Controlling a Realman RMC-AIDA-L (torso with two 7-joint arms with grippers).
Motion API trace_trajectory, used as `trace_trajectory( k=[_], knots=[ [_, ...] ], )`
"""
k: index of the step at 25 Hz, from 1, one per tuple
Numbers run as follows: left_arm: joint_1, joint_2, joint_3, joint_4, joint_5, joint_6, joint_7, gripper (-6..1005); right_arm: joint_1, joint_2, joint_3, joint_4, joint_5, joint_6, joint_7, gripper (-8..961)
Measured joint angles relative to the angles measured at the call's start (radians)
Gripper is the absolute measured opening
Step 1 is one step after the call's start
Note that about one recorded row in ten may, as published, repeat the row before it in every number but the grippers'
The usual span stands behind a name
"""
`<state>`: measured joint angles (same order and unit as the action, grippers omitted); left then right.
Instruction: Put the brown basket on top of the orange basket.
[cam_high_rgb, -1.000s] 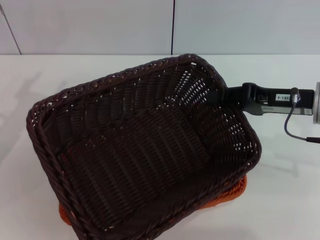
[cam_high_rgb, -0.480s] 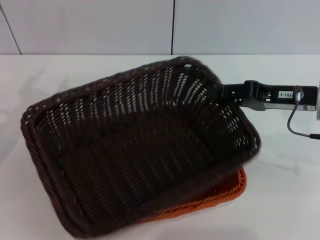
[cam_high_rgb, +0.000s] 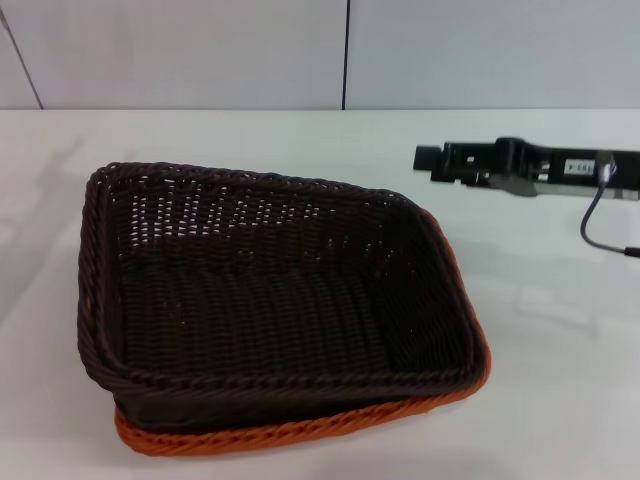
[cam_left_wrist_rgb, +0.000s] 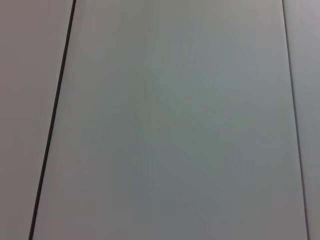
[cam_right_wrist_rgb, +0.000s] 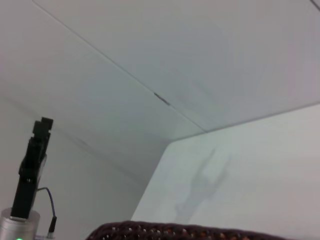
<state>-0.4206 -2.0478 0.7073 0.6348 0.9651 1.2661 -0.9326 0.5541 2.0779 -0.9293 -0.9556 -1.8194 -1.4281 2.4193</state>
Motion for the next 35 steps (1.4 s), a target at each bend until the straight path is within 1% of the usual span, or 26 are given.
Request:
trace_trajectory(
  k=[4, 8, 10, 11, 12, 15, 16, 17, 18, 19, 20, 21, 22, 23, 24, 25, 26, 27, 28, 29, 30, 31, 32, 33, 35],
  knots=[
    [0.000, 0.004, -0.001, 0.000, 0.000, -0.001, -0.002, 825, -0.008, 0.000, 0.004, -0.036, 0.034, 0.007, -0.046, 508],
    [0.003, 0.004, -0.002, 0.000, 0.000, -0.001, -0.006, 825, -0.013, -0.003, 0.008, -0.073, 0.047, 0.045, -0.114, 507],
    [0.004, 0.004, -0.002, 0.000, 0.000, 0.000, -0.006, 825, -0.014, -0.004, 0.018, -0.077, 0.051, 0.075, -0.180, 507],
    [0.009, 0.004, -0.002, 0.000, -0.001, 0.002, -0.006, 825, -0.017, -0.003, 0.034, -0.072, 0.063, 0.110, -0.274, 507],
    [0.017, 0.003, -0.002, 0.001, -0.004, 0.004, -0.006, 825, -0.017, -0.003, 0.034, -0.072, 0.063, 0.110, -0.274, 507],
    [0.027, 0.000, -0.002, 0.003, -0.007, 0.006, -0.007, 825, -0.038, -0.001, 0.046, -0.046, 0.152, 0.172, -0.483, 507],
    [0.042, -0.003, -0.003, 0.006, -0.008, 0.014, -0.010, 825, -0.064, 0.000, 0.048, -0.018, 0.271, 0.201, -0.670, 507],
    [0.050, -0.004, -0.003, 0.004, -0.009, 0.020, -0.011, 825, -0.077, 0.000, 0.049, -0.001, 0.332, 0.211, -0.759, 507],
    [0.050, -0.004, -0.003, 0.004, -0.009, 0.020, -0.011, 825, -0.077, 0.000, 0.049, -0.001, 0.332, 0.211, -0.759, 507],
    [0.068, -0.006, -0.003, 0.000, -0.014, 0.034, -0.012, 825, -0.104, 0.001, 0.054, 0.054, 0.479, 0.217, -0.962, 507],
    [0.068, -0.006, -0.003, 0.000, -0.014, 0.034, -0.012, 825, -0.104, 0.001, 0.054, 0.054, 0.479, 0.217, -0.962, 507],
    [0.086, -0.009, -0.003, -0.012, -0.019, 0.054, -0.012, 825, -0.133, 0.001, 0.058, 0.136, 0.651, 0.213, -1.183, 507],
    [0.086, -0.009, -0.003, -0.012, -0.019, 0.054, -0.012, 825, -0.133, 0.001, 0.058, 0.136, 0.651, 0.213, -1.183, 507],
    [0.093, -0.010, -0.002, -0.019, -0.023, 0.064, -0.012, 825, -0.155, 0.001, 0.058, 0.210, 0.793, 0.204, -1.371, 507],
    [0.107, -0.010, -0.002, -0.041, -0.033, 0.090, -0.012, 825, -0.164, 0.001, 0.058, 0.244, 0.850, 0.198, -1.454, 507],
    [0.114, -0.010, -0.002, -0.052, -0.040, 0.103, -0.012, 825, -0.178, 0.003, 0.058, 0.344, 1.008, 0.166, -1.658, 507],
    [0.123, -0.009, -0.003, -0.063, -0.049, 0.121, -0.009, 825, -0.178, 0.003, 0.058, 0.344, 1.008, 0.166, -1.658, 507],
    [0.131, -0.009, -0.003, -0.073, -0.055, 0.138, -0.005, 825, -0.179, 0.003, 0.058, 0.428, 1.119, 0.127, -1.785, 507],
    [0.131, -0.009, -0.003, -0.073, -0.055, 0.138, -0.005, 825, -0.179, 0.003, 0.058, 0.428, 1.119, 0.127, -1.785, 507],
    [0.145, -0.009, -0.003, -0.086, -0.060, 0.164, 0.002, 825, -0.177, 0.003, 0.058, 0.479, 1.185, 0.100, -1.850, 507],
    [0.145, -0.009, -0.003, -0.086, -0.060, 0.164, 0.002, 825, -0.177, 0.003, 0.058, 0.479, 1.185, 0.100, -1.850, 507],
    [0.151, -0.009, -0.003, -0.092, -0.061, 0.174, 0.004, 825, -0.174, 0.002, 0.058, 0.556, 1.289, 0.054, -1.945, 507],
    [0.151, -0.009, -0.003, -0.092, -0.061, 0.174, 0.004, 825, -0.174, 0.002, 0.058, 0.556, 1.289, 0.054, -1.945, 507],
    [0.164, -0.010, -0.006, -0.136, -0.072, 0.216, 0.013, 825, -0.173, 0.002, 0.058, 0.587, 1.332, 0.032, -1.983, 507],
    [0.169, -0.010, -0.013, -0.161, -0.078, 0.243, 0.020, 824, -0.171, 0.002, 0.058, 0.637, 1.381, 0.007, -2.022, 507]
  ],
)
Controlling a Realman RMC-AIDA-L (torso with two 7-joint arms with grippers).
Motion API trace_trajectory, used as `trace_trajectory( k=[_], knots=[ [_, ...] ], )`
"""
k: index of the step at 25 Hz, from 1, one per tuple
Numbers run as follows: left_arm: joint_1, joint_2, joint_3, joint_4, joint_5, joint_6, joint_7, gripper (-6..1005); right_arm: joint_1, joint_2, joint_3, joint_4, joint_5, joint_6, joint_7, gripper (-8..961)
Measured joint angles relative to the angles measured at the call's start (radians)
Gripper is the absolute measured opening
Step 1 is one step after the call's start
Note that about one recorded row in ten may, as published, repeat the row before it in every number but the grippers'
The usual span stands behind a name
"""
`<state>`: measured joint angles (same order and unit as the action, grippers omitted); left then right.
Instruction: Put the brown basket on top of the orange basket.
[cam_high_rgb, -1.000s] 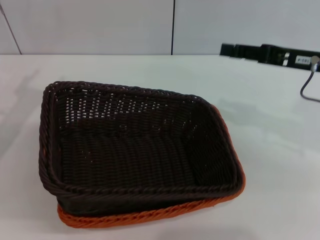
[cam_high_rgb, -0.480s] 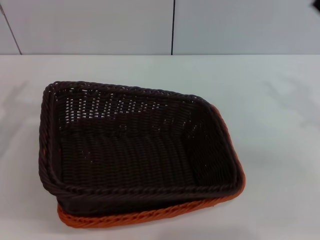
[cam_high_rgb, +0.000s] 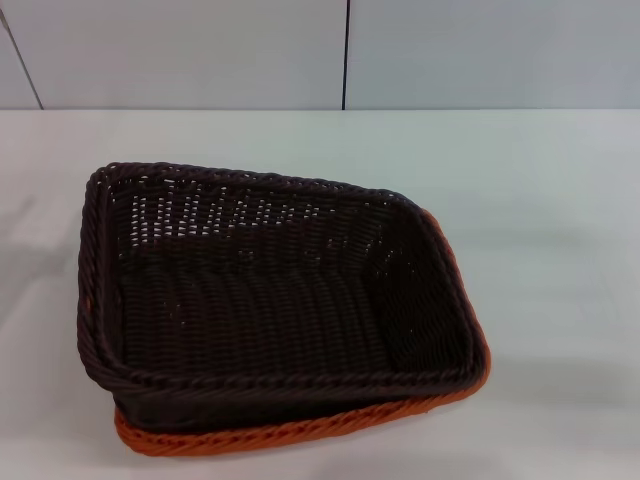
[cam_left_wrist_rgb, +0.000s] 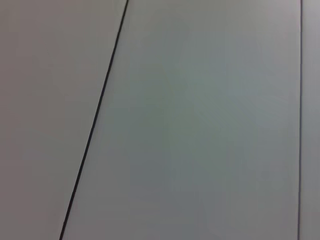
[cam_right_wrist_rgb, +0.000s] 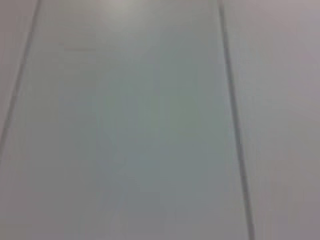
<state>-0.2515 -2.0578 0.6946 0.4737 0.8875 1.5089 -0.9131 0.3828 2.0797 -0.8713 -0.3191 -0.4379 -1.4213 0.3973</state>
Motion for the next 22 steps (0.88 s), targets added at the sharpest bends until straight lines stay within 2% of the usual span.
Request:
trace_trajectory(
  k=[5, 18, 22],
  knots=[
    [0.027, 0.000, -0.013, -0.044, -0.004, 0.078, 0.008, 819, 0.016, -0.001, 0.001, 0.110, 0.074, -0.012, -0.012, 507],
    [0.028, -0.001, -0.003, -0.051, 0.003, 0.106, 0.006, 806, 0.042, 0.001, 0.002, 0.193, 0.078, -0.005, -0.014, 506],
    [0.023, -0.001, -0.003, -0.051, 0.002, 0.116, 0.007, 802, 0.043, 0.003, -0.009, 0.212, 0.076, -0.058, -0.008, 506]
  ],
)
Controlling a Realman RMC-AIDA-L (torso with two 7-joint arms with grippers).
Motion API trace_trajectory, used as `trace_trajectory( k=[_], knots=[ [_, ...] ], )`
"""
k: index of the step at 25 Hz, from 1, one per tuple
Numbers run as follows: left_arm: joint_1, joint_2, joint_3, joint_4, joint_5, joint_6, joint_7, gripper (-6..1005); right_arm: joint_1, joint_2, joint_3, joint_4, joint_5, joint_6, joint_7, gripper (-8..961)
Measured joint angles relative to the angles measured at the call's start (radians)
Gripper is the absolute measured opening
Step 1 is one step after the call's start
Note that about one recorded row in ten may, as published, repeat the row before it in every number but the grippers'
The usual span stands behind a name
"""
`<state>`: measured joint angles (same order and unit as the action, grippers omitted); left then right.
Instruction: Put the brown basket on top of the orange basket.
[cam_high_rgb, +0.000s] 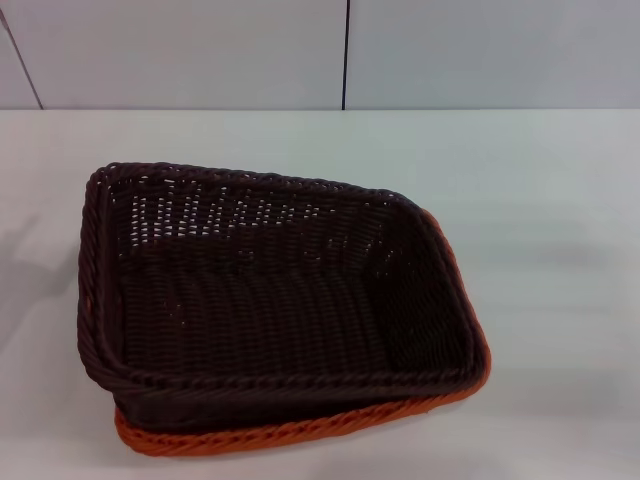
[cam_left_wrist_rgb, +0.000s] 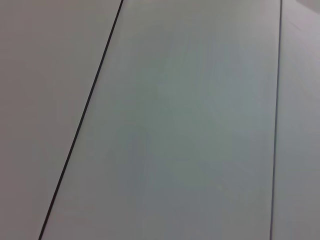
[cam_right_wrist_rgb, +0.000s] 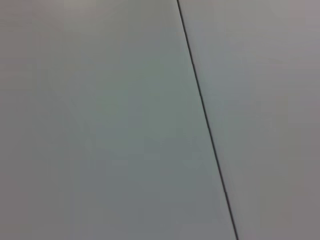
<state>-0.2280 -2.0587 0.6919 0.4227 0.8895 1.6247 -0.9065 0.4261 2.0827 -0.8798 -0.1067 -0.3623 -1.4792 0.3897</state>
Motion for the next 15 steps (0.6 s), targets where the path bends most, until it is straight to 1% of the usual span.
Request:
trace_trajectory(
  k=[8, 15],
  knots=[
    [0.012, 0.000, 0.000, -0.006, -0.001, 0.020, 0.000, 794, 0.020, 0.001, -0.007, 0.012, -0.008, -0.067, 0.014, 506],
    [0.020, 0.000, 0.000, -0.006, 0.000, 0.042, -0.006, 786, 0.033, 0.002, -0.045, 0.032, -0.011, -0.106, 0.023, 506]
  ],
)
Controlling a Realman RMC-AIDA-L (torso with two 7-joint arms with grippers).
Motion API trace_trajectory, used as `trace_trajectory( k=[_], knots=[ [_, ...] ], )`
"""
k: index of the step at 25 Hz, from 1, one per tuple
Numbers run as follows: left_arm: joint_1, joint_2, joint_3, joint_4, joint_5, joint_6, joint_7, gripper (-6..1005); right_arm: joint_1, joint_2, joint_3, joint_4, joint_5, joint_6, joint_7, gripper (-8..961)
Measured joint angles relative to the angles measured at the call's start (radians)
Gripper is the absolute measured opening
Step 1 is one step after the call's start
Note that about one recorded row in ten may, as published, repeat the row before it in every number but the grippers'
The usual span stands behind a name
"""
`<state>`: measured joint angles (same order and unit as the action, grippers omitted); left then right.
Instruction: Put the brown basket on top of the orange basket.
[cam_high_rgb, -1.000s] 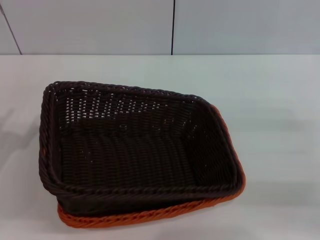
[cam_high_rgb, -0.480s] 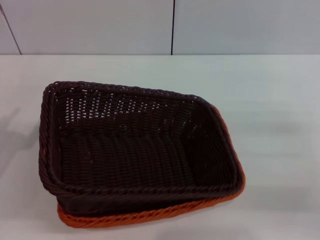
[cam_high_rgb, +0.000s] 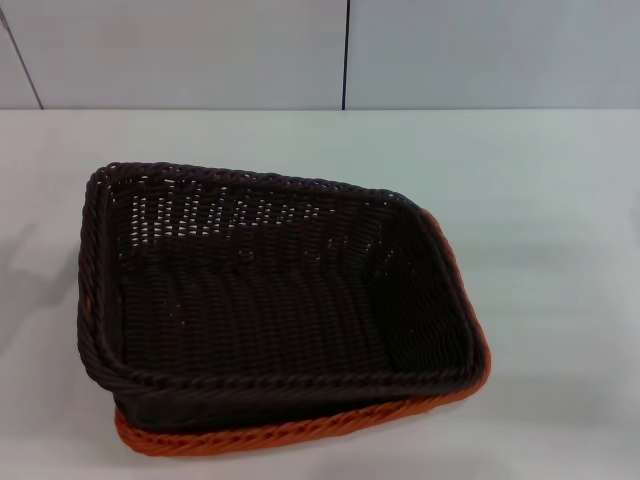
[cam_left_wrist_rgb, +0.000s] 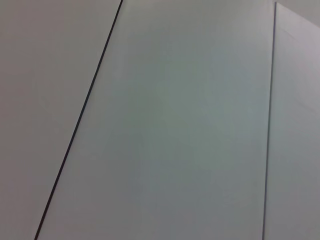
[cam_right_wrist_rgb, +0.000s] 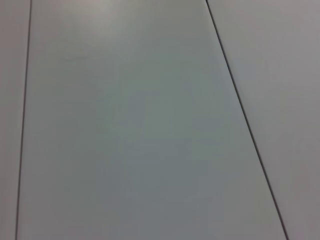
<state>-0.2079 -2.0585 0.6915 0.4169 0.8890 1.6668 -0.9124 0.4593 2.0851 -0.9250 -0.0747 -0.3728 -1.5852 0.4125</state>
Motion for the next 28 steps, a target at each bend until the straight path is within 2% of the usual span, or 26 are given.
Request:
trace_trajectory(
  k=[12, 18, 28],
  knots=[
    [0.006, 0.000, -0.006, 0.000, -0.002, 0.033, -0.003, 774, 0.016, -0.001, -0.003, 0.011, 0.001, -0.007, 0.000, 506],
    [0.006, 0.000, -0.007, -0.005, -0.003, 0.039, 0.001, 768, -0.003, 0.001, 0.004, 0.015, 0.006, -0.018, 0.000, 506],
    [-0.005, -0.006, -0.006, -0.091, -0.007, 0.083, 0.031, 758, -0.027, -0.004, 0.018, 0.033, 0.010, -0.036, 0.000, 506]
  ],
)
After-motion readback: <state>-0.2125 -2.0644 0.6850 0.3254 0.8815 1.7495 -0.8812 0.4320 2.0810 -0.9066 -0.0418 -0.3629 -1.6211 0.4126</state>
